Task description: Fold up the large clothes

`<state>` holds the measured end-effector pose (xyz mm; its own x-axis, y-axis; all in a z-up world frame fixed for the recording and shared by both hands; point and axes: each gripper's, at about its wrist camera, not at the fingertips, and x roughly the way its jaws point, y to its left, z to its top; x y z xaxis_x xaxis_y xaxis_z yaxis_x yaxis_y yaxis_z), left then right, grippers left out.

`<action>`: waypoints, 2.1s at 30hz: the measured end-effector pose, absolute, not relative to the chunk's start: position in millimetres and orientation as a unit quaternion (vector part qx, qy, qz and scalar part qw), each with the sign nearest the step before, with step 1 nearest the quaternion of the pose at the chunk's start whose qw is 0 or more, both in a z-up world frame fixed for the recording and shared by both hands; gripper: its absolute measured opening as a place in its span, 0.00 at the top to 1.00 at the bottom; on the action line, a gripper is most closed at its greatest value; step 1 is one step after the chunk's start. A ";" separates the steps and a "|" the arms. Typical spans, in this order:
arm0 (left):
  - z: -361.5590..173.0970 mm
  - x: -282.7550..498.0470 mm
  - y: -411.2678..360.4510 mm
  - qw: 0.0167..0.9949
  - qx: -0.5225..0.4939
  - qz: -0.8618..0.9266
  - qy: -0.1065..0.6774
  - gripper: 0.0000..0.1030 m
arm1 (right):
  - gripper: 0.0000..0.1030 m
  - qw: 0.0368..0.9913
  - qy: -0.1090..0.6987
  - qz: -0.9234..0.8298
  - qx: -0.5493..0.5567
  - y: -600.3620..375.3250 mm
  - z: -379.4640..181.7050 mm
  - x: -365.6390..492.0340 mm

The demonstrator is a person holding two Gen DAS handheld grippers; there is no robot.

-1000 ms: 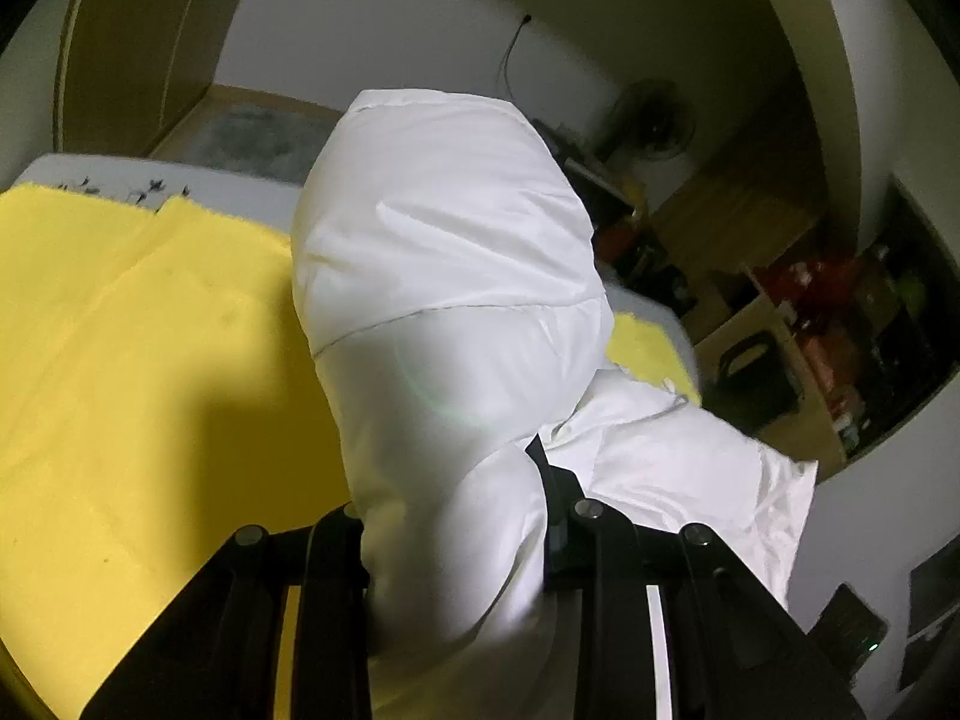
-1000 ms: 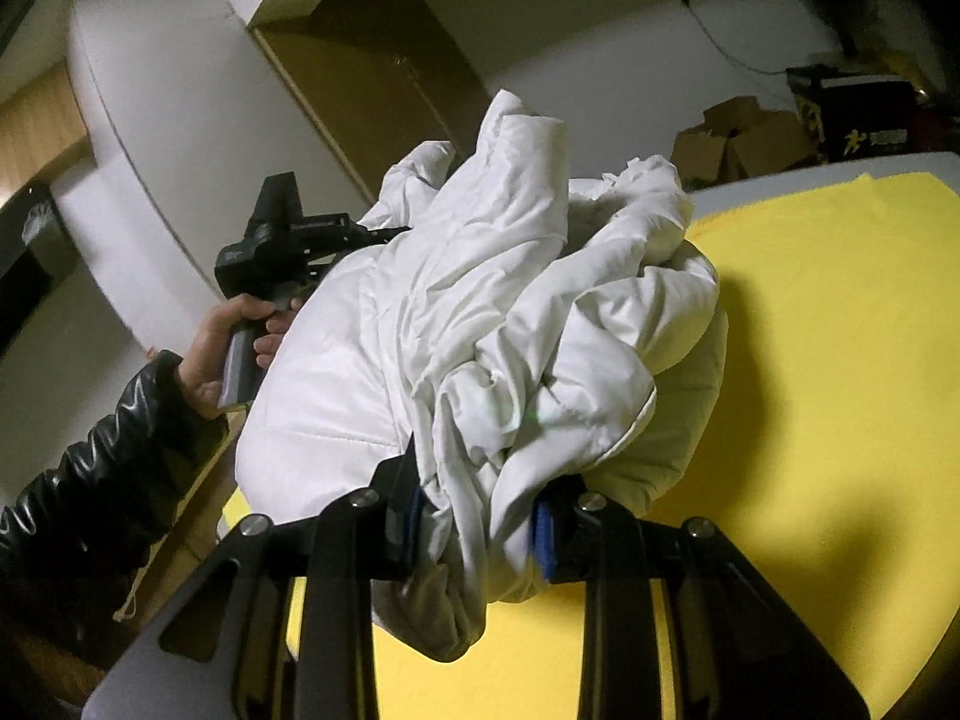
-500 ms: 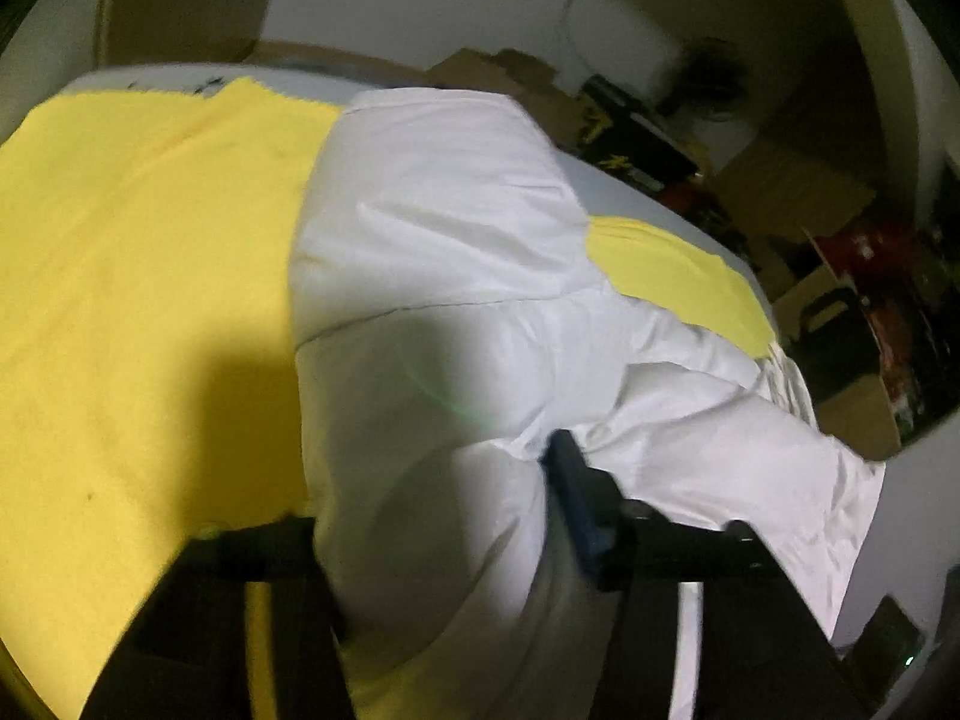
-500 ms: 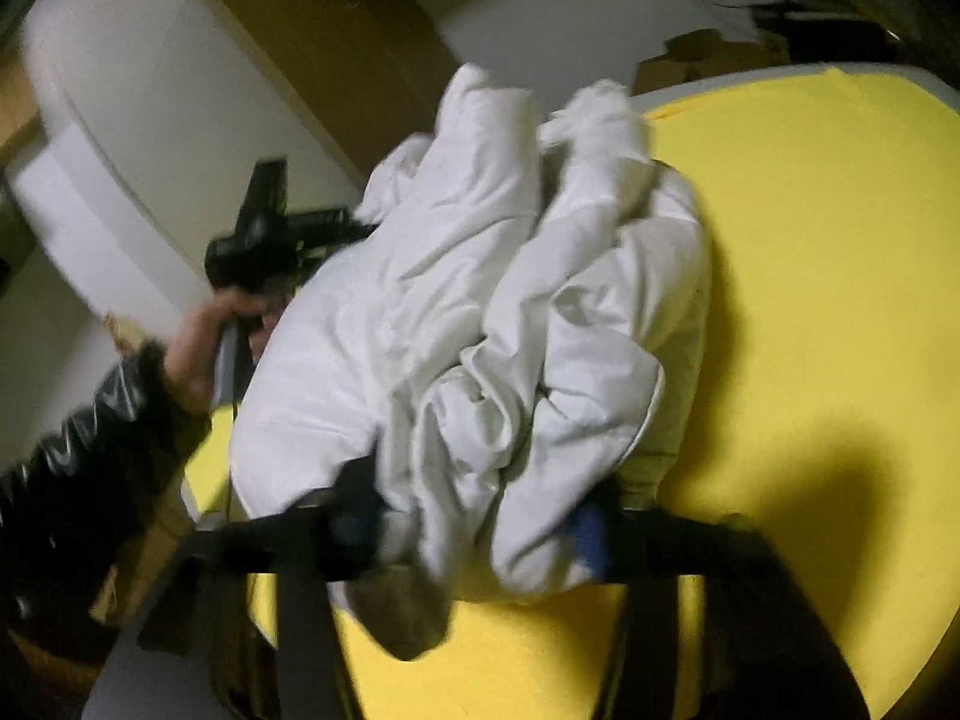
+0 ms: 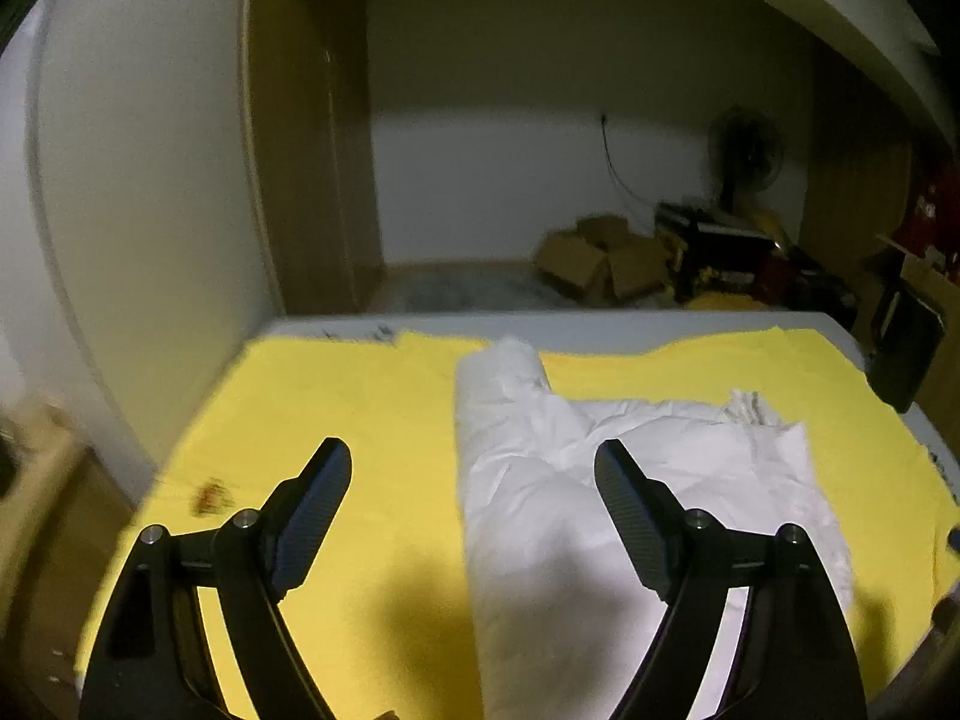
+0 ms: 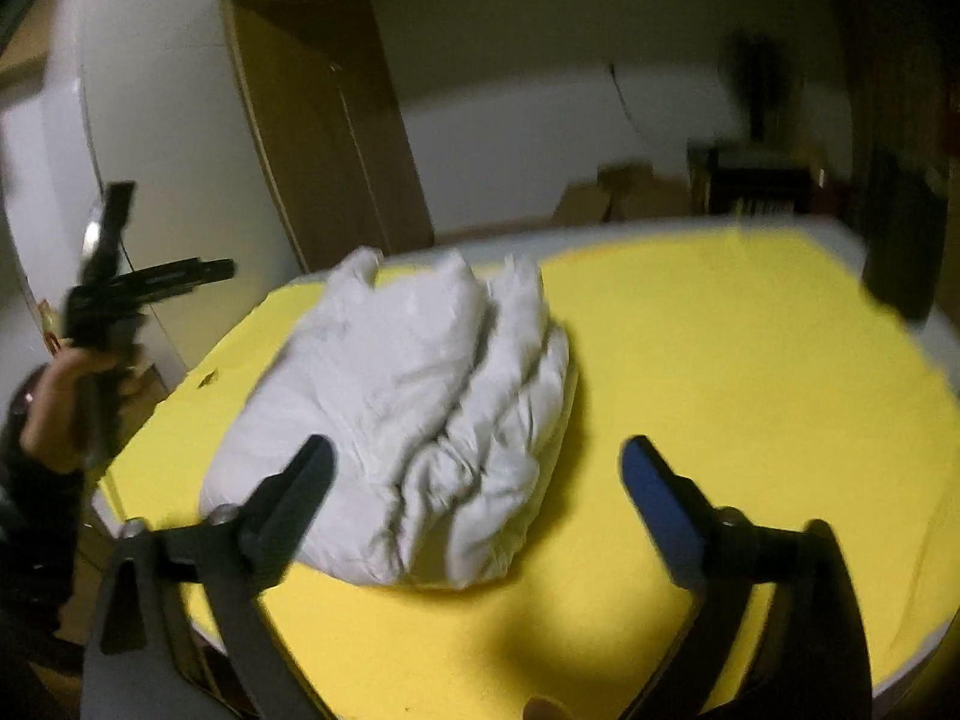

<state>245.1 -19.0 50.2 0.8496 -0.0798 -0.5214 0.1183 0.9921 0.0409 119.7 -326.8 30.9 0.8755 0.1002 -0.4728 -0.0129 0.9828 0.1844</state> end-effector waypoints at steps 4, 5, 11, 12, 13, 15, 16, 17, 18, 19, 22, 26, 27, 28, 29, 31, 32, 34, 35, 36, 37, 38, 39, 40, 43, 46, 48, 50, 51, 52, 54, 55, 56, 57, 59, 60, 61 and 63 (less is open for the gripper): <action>68.4 187.7 -31.0 0.963 0.054 0.019 0.265 0.14 | 0.00 0.972 0.220 0.032 0.073 -309.6 59.3 104.8; 70.3 175.1 -28.1 0.962 0.044 0.023 0.267 0.14 | 0.00 0.972 0.218 0.041 0.075 -306.1 63.2 100.8; 57.0 102.0 -7.9 0.956 -0.022 0.000 0.294 0.13 | 0.00 0.976 0.212 0.040 0.041 -260.3 74.3 58.4; 54.3 89.9 -6.1 0.956 -0.017 0.008 0.292 0.13 | 0.00 0.976 0.212 0.038 0.036 -253.2 73.7 51.6; 51.9 78.0 -3.6 0.956 -0.014 0.016 0.292 0.13 | 0.00 0.976 0.213 0.040 0.032 -247.9 72.9 44.5; 45.6 60.2 2.4 0.956 -0.008 0.030 0.293 0.13 | 0.00 0.977 0.208 0.036 0.025 -238.2 70.5 32.3; 41.1 51.8 5.5 0.955 -0.005 0.038 0.293 0.13 | 0.00 0.978 0.205 0.030 0.022 -234.3 68.8 28.0; 36.4 44.0 9.0 0.955 -0.003 0.047 0.293 0.13 | 0.00 0.979 0.201 0.020 0.012 -227.7 67.5 23.4; 32.4 38.6 12.0 0.954 0.000 0.052 0.294 0.13 | 0.00 0.980 0.200 0.016 0.007 -224.1 66.2 21.9; 29.7 35.8 13.5 0.954 0.003 0.053 0.296 0.13 | 0.00 0.979 0.203 0.012 0.004 -220.2 64.6 21.3; 17.7 30.0 16.7 0.950 0.010 0.055 0.306 0.13 | 0.00 0.977 0.214 0.017 0.007 -214.0 60.8 23.1; 7.8 37.1 13.6 0.947 0.006 0.046 0.318 0.13 | 0.00 0.976 0.216 0.023 0.003 -208.1 56.6 22.1; 5.8 38.0 12.2 0.946 0.005 0.045 0.321 0.13 | 0.00 0.976 0.217 0.024 -0.002 -206.6 54.8 21.7; 4.2 38.3 11.1 0.945 0.004 0.043 0.323 0.13 | 0.00 0.975 0.221 0.022 -0.005 -205.9 52.7 22.1; 2.5 38.6 9.4 0.944 0.005 0.042 0.326 0.13 | 0.00 0.974 0.224 0.023 -0.004 -206.4 51.3 22.3; 0.3 37.8 6.8 0.944 0.010 0.042 0.328 0.13 | 0.00 0.973 0.229 0.030 0.000 -207.9 49.1 21.9; -0.6 37.1 5.5 0.944 0.013 0.042 0.328 0.13 | 0.00 0.972 0.232 0.029 0.000 -207.9 47.7 22.3; -1.4 35.9 2.8 0.943 0.016 0.039 0.330 0.13 | 0.00 0.972 0.233 0.025 -0.003 -208.0 45.4 22.3; -1.3 35.2 2.4 0.943 0.017 0.038 0.330 0.13 | 0.00 0.972 0.232 0.022 -0.007 -207.2 44.4 22.1; -1.7 34.9 1.3 0.943 0.019 0.037 0.331 0.13 | 0.00 0.972 0.232 0.024 -0.009 -207.5 44.0 21.6; -1.7 34.4 0.6 0.943 0.020 0.035 0.332 0.13 | 0.00 0.972 0.232 0.026 -0.010 -207.7 43.7 21.0; -1.8 34.1 0.3 0.943 0.021 0.032 0.332 0.13 | 0.00 0.972 0.231 0.032 -0.011 -206.6 43.6 20.2; -1.7 33.8 -0.5 0.943 0.022 0.030 0.332 0.13 | 0.00 0.972 0.230 0.037 -0.012 -205.5 43.7 19.6; -2.2 33.3 -1.6 0.943 0.025 0.029 0.332 0.13 | 0.00 0.973 0.229 0.039 -0.013 -204.9 43.9 19.6; -3.3 33.3 -2.0 0.942 0.026 0.027 0.335 0.13 | 0.00 0.973 0.225 0.042 -0.017 -202.2 44.1 18.6; -3.4 35.0 0.1 0.941 0.025 0.027 0.337 0.13 | 0.00 0.972 0.228 0.045 -0.016 -201.9 43.0 20.1; -4.2 35.8 0.7 0.940 0.023 0.028 0.339 0.13 | 0.00 0.972 0.230 0.043 -0.014 -201.6 42.0 21.0; -4.9 36.1 0.9 0.939 0.022 0.029 0.341 0.13 | 0.00 0.972 0.232 0.044 -0.013 -201.4 41.4 21.4; -5.4 36.2 0.8 0.939 0.022 0.029 0.341 0.13 | 0.00 0.971 0.233 0.044 -0.012 -201.2 40.9 21.5; -5.7 36.2 0.7 0.939 0.022 0.028 0.342 0.13 | 0.00 0.971 0.234 0.044 -0.013 -201.4 40.9 21.7; -5.5 36.4 1.0 0.939 0.023 0.029 0.342 0.13 | 0.00 0.971 0.234 0.044 -0.015 -200.2 40.6 21.5; -5.6 36.3 0.9 0.939 0.023 0.029 0.342 0.13 | 0.00 0.971 0.234 0.044 -0.014 -199.2 40.4 22.0; -5.6 36.4 1.0 0.939 0.023 0.029 0.342 0.13 | 0.00 0.971 0.234 0.044 -0.015 -198.5 40.0 22.1; -5.8 36.6 0.9 0.939 0.023 0.029 0.343 0.13 | 0.00 0.971 0.235 0.044 -0.016 -198.0 39.6 22.2; -5.9 37.0 0.8 0.938 0.022 0.030 0.343 0.13 | 0.00 0.971 0.236 0.045 -0.018 -197.3 39.1 22.9; -6.2 36.9 0.7 0.938 0.022 0.031 0.344 0.13 | 0.00 0.970 0.237 0.044 -0.019 -197.1 38.7 23.4; -6.5 37.1 0.7 0.938 0.021 0.031 0.344 0.13 | 0.00 0.970 0.237 0.044 -0.019 -196.9 38.4 23.4; -7.1 37.1 0.5 0.938 0.021 0.032 0.345 0.13 | 0.00 0.970 0.238 0.044 -0.019 -196.5 38.0 23.7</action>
